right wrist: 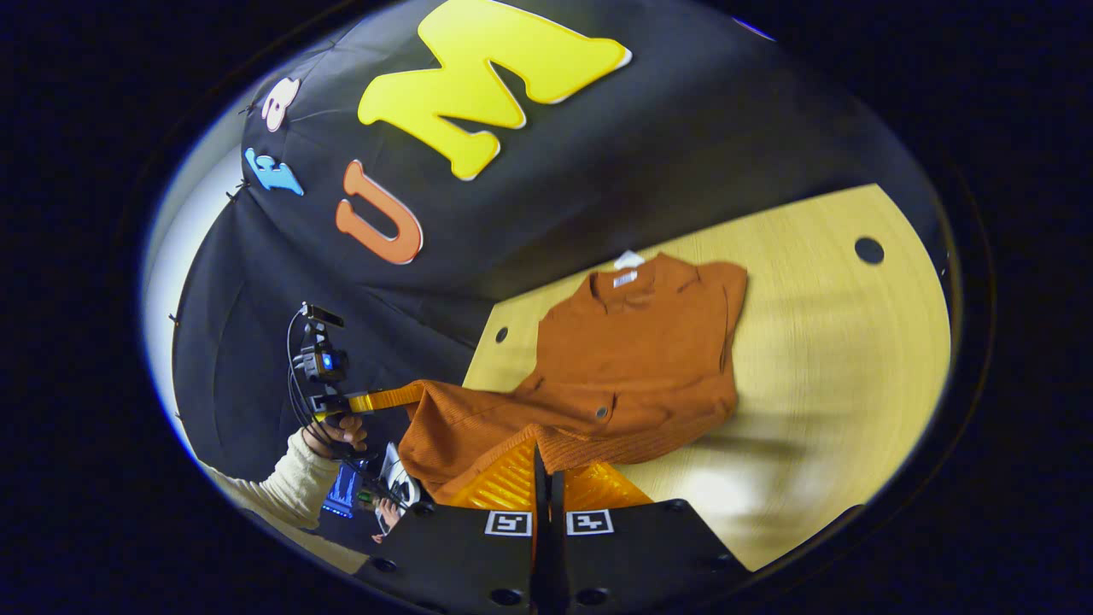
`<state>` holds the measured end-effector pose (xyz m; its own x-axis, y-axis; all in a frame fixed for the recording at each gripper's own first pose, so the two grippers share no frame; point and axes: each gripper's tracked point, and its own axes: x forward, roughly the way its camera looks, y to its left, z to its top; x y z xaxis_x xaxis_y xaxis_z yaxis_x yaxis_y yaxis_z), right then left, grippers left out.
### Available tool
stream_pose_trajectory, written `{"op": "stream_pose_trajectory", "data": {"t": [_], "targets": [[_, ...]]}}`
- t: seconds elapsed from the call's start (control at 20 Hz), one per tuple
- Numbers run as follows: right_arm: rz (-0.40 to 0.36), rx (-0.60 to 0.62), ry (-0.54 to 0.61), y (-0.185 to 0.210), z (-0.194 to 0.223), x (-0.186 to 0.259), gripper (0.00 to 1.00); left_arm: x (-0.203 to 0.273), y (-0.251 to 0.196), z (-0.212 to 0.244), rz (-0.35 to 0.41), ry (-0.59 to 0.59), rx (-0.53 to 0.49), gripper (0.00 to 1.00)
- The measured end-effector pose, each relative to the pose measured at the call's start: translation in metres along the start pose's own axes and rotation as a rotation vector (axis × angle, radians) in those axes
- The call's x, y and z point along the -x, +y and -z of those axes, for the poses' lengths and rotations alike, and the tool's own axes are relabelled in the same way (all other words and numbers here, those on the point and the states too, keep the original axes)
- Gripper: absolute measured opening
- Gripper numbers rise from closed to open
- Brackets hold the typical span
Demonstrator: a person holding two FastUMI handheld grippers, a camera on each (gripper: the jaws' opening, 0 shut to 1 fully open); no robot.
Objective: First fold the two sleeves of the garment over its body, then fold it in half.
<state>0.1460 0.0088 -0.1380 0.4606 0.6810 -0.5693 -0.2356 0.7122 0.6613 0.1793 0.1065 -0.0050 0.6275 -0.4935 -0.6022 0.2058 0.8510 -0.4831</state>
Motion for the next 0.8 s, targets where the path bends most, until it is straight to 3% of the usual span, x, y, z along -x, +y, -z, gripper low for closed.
{"op": "stream_pose_trajectory", "data": {"t": [0.15,0.25,0.4,0.6,0.8], "targets": [[0.126,0.034,-0.019,-0.028,-0.052,-0.045,0.00,-0.049,0.010,-0.044,-0.004,-0.048,0.061,0.02],[0.163,-0.002,-0.020,-0.045,-0.078,-0.070,0.00,-0.085,0.023,-0.057,-0.020,-0.034,0.095,0.03],[0.252,-0.035,-0.041,-0.095,-0.102,-0.116,0.00,-0.141,0.056,-0.068,-0.097,-0.032,0.090,0.02],[0.281,-0.147,-0.082,-0.146,-0.114,-0.174,0.00,-0.200,0.089,-0.062,-0.144,0.007,0.090,0.03],[0.290,-0.251,-0.137,-0.184,-0.124,-0.191,0.01,-0.229,0.116,-0.063,-0.158,0.002,0.059,0.03]]}}
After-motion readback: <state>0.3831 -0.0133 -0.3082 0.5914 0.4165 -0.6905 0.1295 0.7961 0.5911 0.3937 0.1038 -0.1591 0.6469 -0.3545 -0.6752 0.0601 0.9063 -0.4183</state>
